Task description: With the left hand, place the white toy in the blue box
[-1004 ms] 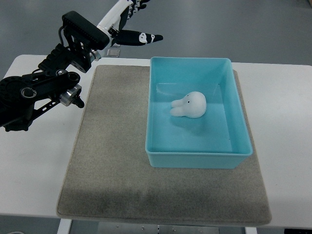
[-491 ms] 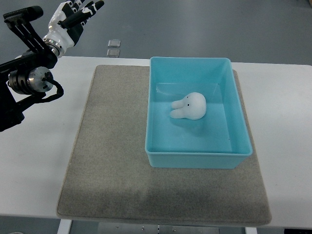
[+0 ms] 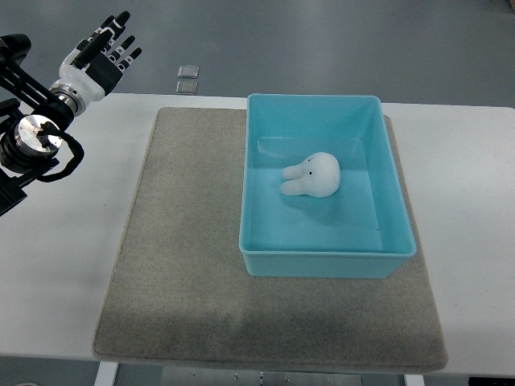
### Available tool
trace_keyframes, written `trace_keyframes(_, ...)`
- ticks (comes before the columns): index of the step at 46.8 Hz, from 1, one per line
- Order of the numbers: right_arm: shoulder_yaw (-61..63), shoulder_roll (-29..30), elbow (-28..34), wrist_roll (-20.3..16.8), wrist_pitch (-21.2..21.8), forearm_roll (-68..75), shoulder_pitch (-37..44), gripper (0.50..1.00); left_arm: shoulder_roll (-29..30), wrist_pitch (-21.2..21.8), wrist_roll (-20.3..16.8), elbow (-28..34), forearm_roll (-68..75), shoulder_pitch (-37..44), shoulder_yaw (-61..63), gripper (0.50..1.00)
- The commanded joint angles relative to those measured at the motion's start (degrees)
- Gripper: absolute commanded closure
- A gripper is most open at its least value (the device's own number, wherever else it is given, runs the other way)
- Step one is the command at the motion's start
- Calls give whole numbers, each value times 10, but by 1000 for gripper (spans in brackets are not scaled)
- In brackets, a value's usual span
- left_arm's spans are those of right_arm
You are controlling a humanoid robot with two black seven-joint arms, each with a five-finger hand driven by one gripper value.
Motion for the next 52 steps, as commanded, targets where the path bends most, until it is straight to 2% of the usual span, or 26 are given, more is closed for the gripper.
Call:
trace_keyframes(1, 0, 0, 0, 0, 0, 0, 0, 564, 7, 2, 0, 1, 0, 1, -8, 500)
trace_keyframes(22, 0, 0, 0, 0, 0, 0, 0, 564, 14, -4, 0, -3, 0, 24, -32, 500)
trace_keyframes(52, 1, 0, 5, 0, 5, -1, 0, 564, 6, -37, 1, -3, 1, 66, -61, 500)
